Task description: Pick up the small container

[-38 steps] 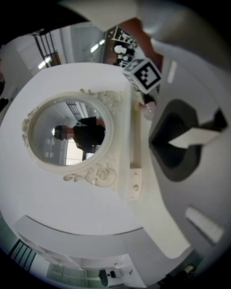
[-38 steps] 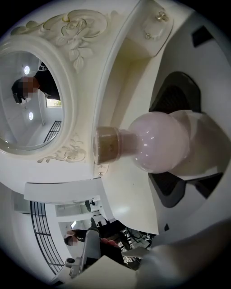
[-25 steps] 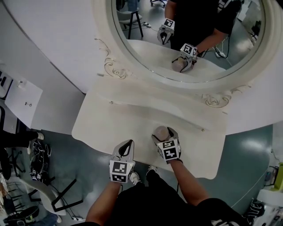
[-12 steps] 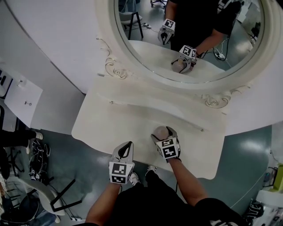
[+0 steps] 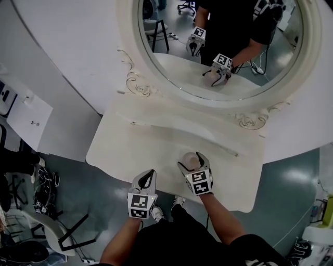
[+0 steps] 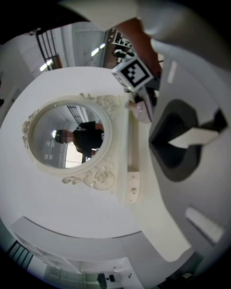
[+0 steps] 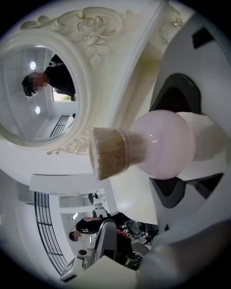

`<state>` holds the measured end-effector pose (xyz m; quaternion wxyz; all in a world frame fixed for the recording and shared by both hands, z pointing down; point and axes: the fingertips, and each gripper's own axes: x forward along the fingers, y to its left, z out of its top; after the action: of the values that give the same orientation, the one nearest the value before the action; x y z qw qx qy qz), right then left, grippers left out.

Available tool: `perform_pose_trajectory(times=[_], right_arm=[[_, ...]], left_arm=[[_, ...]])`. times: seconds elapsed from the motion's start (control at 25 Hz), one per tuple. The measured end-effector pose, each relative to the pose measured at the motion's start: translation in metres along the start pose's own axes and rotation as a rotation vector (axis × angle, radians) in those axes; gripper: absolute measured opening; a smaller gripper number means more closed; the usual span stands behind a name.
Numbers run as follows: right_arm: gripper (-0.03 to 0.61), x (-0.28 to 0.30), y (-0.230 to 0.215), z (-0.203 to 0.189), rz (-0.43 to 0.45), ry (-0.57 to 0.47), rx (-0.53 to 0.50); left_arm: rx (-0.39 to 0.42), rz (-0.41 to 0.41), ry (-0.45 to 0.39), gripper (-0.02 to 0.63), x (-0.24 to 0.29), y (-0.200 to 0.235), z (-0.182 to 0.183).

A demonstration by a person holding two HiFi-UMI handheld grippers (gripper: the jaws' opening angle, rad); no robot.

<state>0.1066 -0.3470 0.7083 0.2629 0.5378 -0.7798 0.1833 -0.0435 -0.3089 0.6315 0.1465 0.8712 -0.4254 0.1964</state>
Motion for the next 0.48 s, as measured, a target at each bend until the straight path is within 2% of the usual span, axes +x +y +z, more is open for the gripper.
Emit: perform_pose_trajectory(times=[0.48], right_arm=[[0.359, -0.092, 0.006, 0.106, -0.040, -0.305, 0.040]], left_arm=[[0.013, -0.027, -0.083, 0.006, -0.009, -0.008, 0.029]])
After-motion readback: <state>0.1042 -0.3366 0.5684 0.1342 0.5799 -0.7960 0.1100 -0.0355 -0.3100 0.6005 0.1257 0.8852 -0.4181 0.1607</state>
